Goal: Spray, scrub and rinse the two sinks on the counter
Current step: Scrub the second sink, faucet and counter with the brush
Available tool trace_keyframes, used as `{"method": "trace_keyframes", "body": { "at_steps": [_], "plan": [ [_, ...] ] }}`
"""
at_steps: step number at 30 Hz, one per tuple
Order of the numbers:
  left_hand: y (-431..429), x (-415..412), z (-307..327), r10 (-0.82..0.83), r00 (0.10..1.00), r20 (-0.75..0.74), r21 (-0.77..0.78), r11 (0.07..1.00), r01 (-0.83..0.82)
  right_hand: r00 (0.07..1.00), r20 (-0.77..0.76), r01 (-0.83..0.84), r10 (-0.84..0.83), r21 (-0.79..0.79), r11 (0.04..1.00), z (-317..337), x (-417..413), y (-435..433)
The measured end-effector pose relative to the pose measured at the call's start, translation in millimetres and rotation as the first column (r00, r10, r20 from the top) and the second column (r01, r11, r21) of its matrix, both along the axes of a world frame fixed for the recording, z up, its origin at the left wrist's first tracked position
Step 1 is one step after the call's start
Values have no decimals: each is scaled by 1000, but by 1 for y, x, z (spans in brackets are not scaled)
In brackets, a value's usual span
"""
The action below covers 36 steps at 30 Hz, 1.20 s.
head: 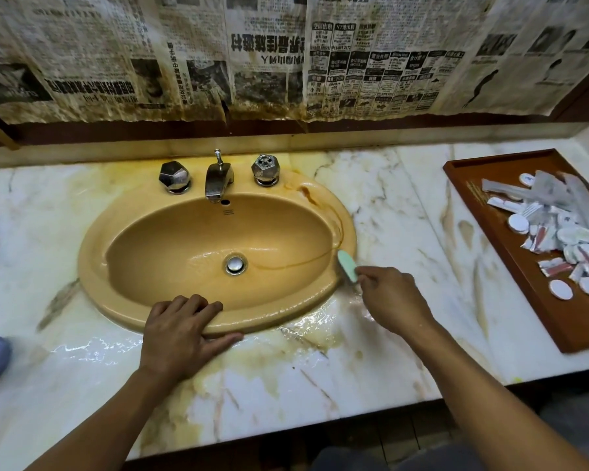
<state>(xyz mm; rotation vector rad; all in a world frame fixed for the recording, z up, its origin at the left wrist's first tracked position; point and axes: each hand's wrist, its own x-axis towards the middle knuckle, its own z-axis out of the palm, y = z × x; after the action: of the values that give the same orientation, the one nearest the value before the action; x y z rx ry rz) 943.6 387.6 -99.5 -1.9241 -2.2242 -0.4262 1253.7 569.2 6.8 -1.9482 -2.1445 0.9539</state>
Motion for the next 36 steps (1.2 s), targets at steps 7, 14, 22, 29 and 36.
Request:
{"method": "trace_keyframes", "body": {
  "at_steps": [7,14,22,29,36],
  "plan": [
    [0,-2,-2,-1,1000,20,-22,1000,1,969,153,-199,192,28,980,3,-16,57],
    [0,-2,-1,5,999,32,-24,1000,-4,884,302,-372,356,-5,928,8,-7,82],
    [1,-3,-1,1,999,40,-5,1000,-1,830,319,-463,458,-66,884,13,-11,90],
    [0,-4,0,10,999,38,9,1000,-11,905,210,-386,369,42,922,2,5,73],
    [0,-3,0,8,1000,28,23,1000,-9,995,-64,77,-77,-11,997,-17,29,33]
  ]
}}
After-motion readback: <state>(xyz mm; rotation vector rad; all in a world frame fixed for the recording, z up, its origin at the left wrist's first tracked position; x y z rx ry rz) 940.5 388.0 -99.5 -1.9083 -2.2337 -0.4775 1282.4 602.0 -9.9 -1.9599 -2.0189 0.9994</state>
